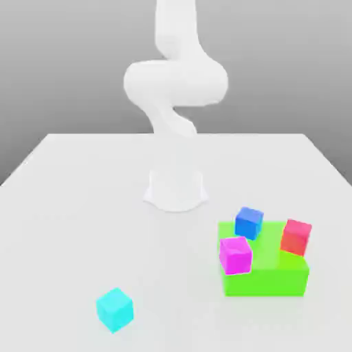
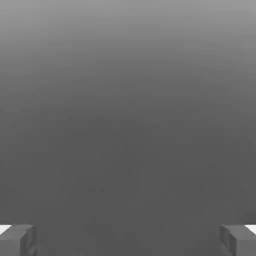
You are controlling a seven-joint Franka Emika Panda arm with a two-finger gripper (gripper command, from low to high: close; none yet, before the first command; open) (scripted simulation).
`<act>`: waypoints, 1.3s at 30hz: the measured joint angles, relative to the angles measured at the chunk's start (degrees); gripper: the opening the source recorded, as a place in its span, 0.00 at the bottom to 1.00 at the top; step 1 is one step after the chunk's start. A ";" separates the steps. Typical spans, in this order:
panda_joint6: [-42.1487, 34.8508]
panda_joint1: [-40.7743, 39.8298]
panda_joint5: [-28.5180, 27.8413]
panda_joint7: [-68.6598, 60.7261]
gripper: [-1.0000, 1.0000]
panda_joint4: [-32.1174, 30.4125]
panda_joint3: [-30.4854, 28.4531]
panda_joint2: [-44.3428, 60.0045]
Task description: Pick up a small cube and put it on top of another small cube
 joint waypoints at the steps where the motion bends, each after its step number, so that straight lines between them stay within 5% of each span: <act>1: 1.10 -0.91 -0.30 1.44 0.50 -0.69 0.30 2.26; 16: 16.33 -10.40 -3.92 20.95 0.50 -10.30 0.98 33.64; 29: 32.71 -13.14 0.07 27.51 0.50 -13.77 -0.25 60.44; 30: 33.92 -13.07 -0.01 27.57 0.00 -13.48 -0.35 61.96; 39: 31.58 -13.39 -0.06 27.66 0.00 -14.07 -0.02 58.96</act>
